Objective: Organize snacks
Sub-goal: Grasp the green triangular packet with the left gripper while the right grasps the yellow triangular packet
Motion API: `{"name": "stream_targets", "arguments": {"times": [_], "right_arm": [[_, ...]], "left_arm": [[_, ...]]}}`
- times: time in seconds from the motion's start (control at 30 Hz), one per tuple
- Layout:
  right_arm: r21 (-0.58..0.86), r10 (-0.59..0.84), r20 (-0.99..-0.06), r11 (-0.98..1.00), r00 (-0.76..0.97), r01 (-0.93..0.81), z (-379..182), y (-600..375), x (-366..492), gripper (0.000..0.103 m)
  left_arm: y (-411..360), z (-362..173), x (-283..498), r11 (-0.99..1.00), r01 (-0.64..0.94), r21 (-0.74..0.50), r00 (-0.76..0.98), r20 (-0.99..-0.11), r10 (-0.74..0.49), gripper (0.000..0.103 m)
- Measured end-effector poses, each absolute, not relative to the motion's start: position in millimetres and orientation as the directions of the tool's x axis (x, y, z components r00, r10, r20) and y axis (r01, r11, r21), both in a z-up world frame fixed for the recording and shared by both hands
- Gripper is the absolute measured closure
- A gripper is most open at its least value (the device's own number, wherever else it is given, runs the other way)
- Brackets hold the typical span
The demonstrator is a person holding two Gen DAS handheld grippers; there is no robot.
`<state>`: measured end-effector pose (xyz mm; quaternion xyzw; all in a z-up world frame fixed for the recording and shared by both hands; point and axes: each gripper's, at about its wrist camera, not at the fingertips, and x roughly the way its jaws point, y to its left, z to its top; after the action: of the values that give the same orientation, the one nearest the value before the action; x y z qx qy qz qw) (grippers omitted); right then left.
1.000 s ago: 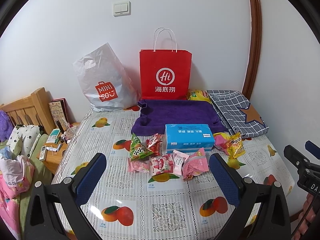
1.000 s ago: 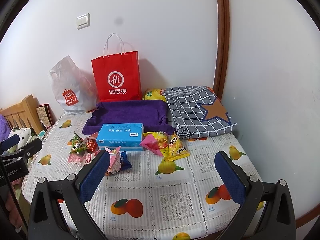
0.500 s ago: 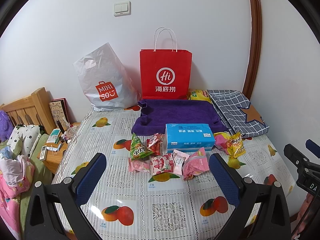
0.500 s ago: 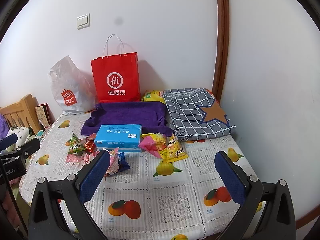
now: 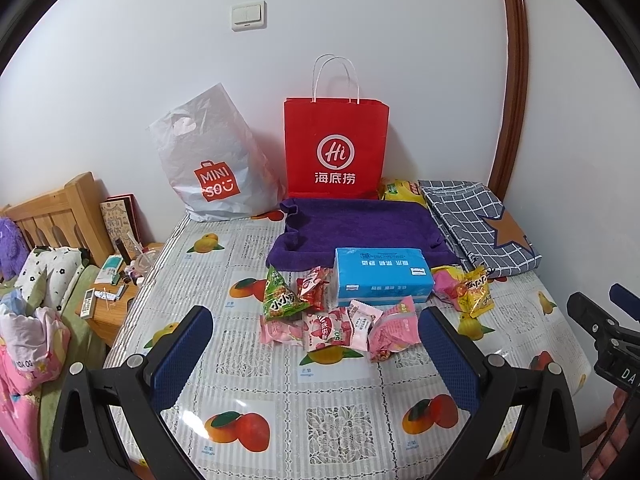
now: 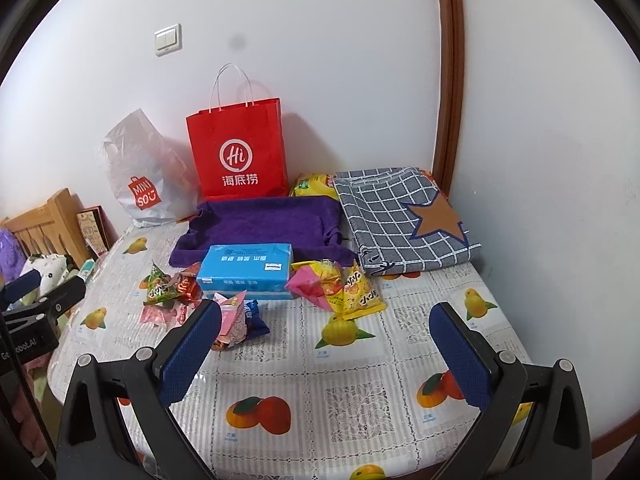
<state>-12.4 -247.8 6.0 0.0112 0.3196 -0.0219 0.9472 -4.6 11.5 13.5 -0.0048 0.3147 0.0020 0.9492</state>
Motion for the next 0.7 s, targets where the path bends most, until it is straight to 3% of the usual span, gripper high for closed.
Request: {"name": "stream_targets", "arguments": {"times": [0.47, 0.7], "right_arm": [[0.017, 0.001, -0.641, 1.000, 0.768, 0.013, -13, -242, 21, 0.003], [0.024, -0.003, -0.660, 0.999, 0.752, 0.024, -42, -253, 49, 0.010]], "left_arm": [[22, -10, 27, 1.000, -0.028, -0.005, 0.765, -0.644, 0.019, 0.000], [27, -37, 57, 0.999, -0.034, -0.014, 0.734, -0.679, 0.015, 0.001]]}}
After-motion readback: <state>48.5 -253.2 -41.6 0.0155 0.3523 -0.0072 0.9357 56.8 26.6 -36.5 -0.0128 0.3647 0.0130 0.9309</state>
